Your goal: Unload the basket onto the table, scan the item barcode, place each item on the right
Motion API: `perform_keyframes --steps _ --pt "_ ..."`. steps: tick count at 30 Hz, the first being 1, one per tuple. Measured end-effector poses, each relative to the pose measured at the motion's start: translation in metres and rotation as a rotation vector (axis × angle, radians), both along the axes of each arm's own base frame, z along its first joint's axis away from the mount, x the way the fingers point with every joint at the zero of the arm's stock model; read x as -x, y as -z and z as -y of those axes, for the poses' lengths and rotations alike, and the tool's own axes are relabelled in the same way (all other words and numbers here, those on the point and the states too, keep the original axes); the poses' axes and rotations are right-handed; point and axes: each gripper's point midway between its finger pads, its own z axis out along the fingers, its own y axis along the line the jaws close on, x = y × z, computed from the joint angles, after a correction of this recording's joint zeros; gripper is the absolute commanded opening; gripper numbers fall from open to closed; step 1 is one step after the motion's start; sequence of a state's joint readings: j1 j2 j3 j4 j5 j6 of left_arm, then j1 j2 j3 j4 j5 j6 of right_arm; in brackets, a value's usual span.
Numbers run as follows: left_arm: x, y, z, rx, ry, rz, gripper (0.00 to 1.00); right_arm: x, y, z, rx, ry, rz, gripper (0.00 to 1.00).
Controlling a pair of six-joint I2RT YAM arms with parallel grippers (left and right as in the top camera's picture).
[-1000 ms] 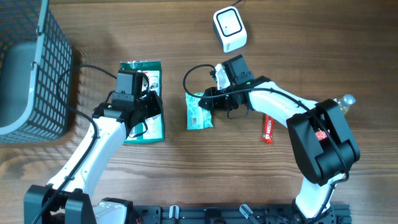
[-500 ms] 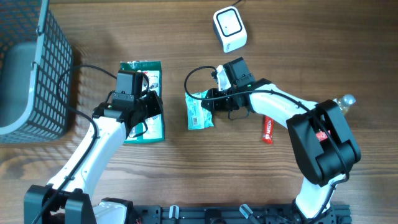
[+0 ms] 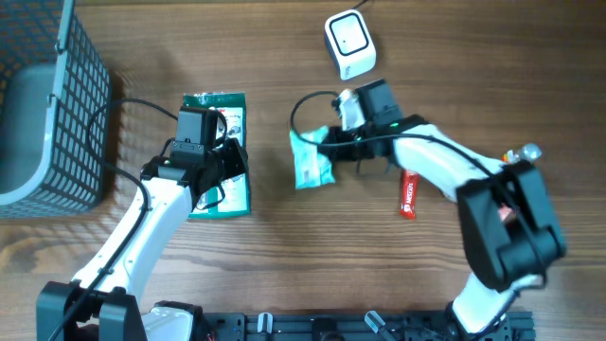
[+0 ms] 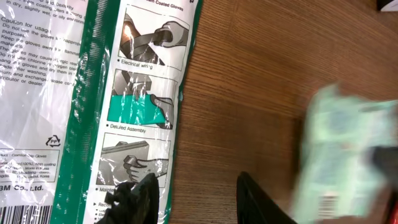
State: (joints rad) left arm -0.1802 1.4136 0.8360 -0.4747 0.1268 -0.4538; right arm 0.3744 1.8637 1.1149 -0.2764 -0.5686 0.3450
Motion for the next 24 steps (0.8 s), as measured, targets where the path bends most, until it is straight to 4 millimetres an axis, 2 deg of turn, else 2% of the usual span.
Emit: perform_keyframes --steps 1,2,3,4,5,9,12,16,19,21,24 --pt "0.0 0.0 0.0 0.0 0.0 0.0 0.46 -0.006 -0.015 0.004 -0.025 -0.001 0.042 0.04" --pt "0.0 0.0 0.0 0.0 0.0 0.0 0.48 -0.012 -0.037 0.01 -0.046 -0.004 0.109 0.04" --pt "0.0 0.0 0.0 -0.002 0.003 0.001 0.5 -0.015 -0.051 0.015 -0.05 -0.008 0.155 0.04" --pt "0.0 0.0 -0.001 -0.004 0.0 0.002 0.58 -0.017 -0.065 0.019 -0.037 -0.019 0.211 0.04" --pt "-0.001 0.0 -0.002 -0.015 0.0 0.007 0.78 -0.018 -0.079 0.022 -0.016 -0.029 0.268 0.04" --pt "-0.004 0.001 -0.015 -0.086 -0.028 0.02 1.0 -0.027 -0.129 0.037 0.118 -0.046 0.403 0.04" --pt "-0.005 0.002 -0.032 -0.171 -0.073 0.023 1.0 -0.051 -0.198 0.049 0.246 -0.055 0.593 0.04" --pt "-0.004 0.003 -0.067 -0.243 -0.18 0.008 1.0 -0.071 -0.271 0.059 0.412 -0.05 0.873 0.04" --pt "0.002 0.006 -0.092 -0.243 -0.292 -0.025 1.0 -0.081 -0.287 0.061 0.535 -0.05 0.99 0.04" --pt "0.004 0.006 -0.113 -0.233 -0.385 -0.036 1.0 -0.094 -0.294 0.061 0.631 -0.028 1.065 0.04" --pt "0.005 0.006 -0.126 -0.228 -0.446 -0.04 1.0 -0.112 -0.29 0.058 0.743 -0.024 1.123 0.04"
